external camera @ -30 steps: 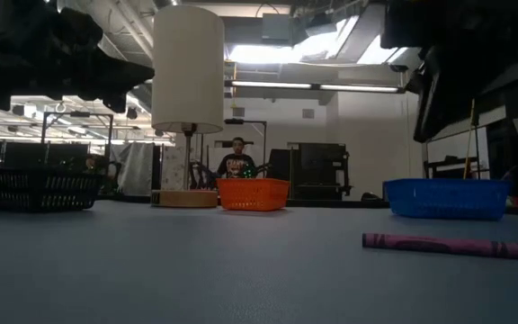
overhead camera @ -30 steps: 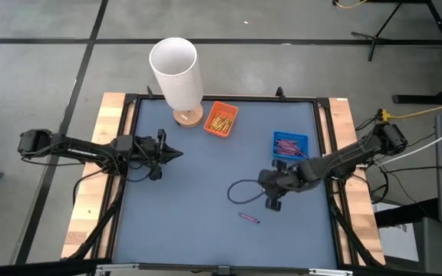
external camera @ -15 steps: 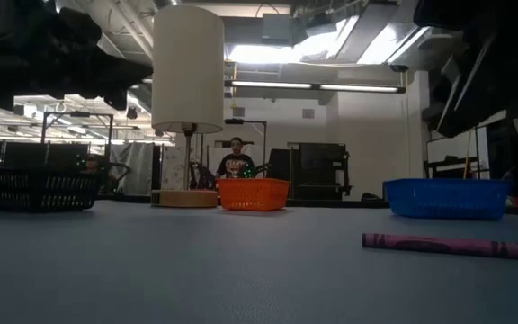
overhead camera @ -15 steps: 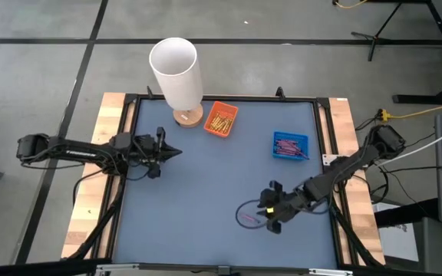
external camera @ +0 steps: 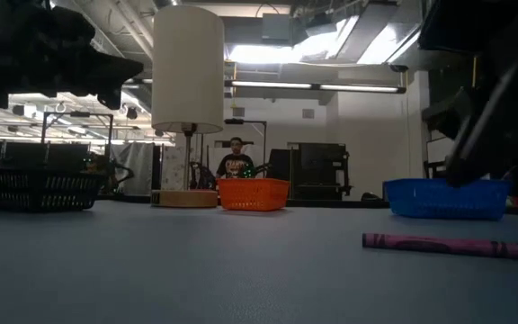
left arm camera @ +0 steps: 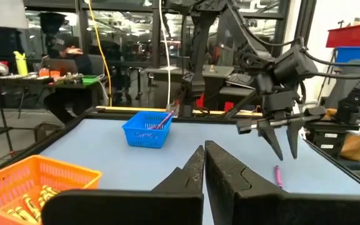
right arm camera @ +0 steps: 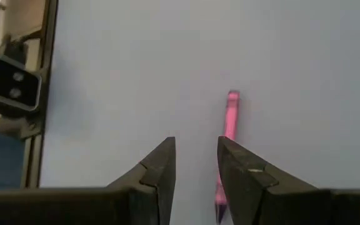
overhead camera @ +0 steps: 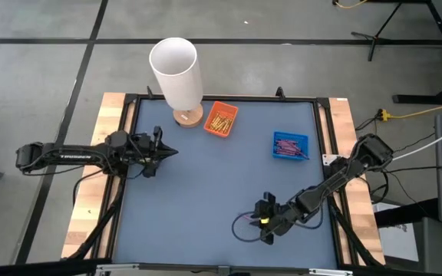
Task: Sort crayons
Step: Put the violet crayon into the blue basket
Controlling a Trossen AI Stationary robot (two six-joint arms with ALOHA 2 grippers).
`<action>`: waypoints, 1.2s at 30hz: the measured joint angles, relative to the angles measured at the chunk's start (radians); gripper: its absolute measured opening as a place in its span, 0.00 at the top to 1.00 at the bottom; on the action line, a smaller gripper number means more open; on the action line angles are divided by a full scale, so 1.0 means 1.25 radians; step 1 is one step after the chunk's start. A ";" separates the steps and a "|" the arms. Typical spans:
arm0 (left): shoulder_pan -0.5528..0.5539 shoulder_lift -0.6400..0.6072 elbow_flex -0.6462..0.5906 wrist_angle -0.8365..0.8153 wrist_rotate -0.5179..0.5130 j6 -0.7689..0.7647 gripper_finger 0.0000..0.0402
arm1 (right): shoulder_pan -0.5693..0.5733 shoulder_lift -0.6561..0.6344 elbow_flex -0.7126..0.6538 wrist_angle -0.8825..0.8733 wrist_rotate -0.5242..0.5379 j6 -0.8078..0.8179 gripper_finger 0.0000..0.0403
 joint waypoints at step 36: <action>0.000 -0.353 0.000 -0.459 -0.004 -0.018 1.00 | 0.000 0.014 0.000 0.019 0.069 0.078 0.71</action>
